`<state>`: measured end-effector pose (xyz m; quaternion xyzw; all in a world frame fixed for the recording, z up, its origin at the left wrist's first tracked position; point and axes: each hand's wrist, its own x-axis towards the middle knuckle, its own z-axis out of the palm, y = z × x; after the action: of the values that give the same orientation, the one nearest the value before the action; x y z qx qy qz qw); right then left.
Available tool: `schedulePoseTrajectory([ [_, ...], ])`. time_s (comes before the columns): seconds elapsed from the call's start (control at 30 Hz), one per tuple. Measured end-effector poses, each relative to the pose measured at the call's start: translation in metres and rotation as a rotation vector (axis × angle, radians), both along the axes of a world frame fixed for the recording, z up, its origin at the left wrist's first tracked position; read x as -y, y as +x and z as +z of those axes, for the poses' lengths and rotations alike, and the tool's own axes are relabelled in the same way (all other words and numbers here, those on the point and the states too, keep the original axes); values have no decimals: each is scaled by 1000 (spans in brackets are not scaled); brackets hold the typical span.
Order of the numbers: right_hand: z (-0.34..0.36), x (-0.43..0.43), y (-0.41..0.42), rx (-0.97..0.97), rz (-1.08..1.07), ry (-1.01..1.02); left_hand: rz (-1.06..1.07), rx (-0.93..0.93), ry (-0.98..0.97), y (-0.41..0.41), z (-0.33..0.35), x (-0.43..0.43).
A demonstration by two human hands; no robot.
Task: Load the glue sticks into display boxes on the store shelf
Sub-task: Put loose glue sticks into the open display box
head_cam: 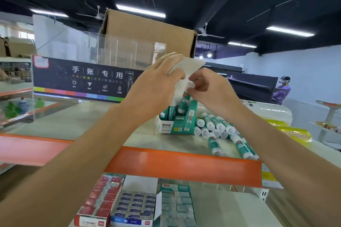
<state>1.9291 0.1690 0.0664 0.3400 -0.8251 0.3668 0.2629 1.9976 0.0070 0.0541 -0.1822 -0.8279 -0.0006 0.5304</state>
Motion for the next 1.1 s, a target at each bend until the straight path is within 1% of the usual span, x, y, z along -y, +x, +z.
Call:
schedulePoseTrajectory([
  [0.1, -6, 3, -4, -13, -19, 113, -1, -12, -6, -2, 0, 0],
  [0.27, -13, 8, -2, -51, -4, 203, -20, -5, -10, -3, 0, 0],
  [0.33, -12, 10, -2, -69, -34, 200, -17, -8, -17, -3, 0, -1],
  [0.43, -8, 9, -6, -33, -66, 118, -10, -3, -15, -3, 0, 0],
  [0.63, -11, 11, -6, -25, -53, 198, -12, -2, -26, -3, 0, 0],
  [0.97, -16, 9, -7, -47, -29, 229, -14, -25, -24, -2, -1, 0],
  [1.1, -15, 7, -5, -117, -90, 333, -26, -16, -22, -3, -3, 1],
])
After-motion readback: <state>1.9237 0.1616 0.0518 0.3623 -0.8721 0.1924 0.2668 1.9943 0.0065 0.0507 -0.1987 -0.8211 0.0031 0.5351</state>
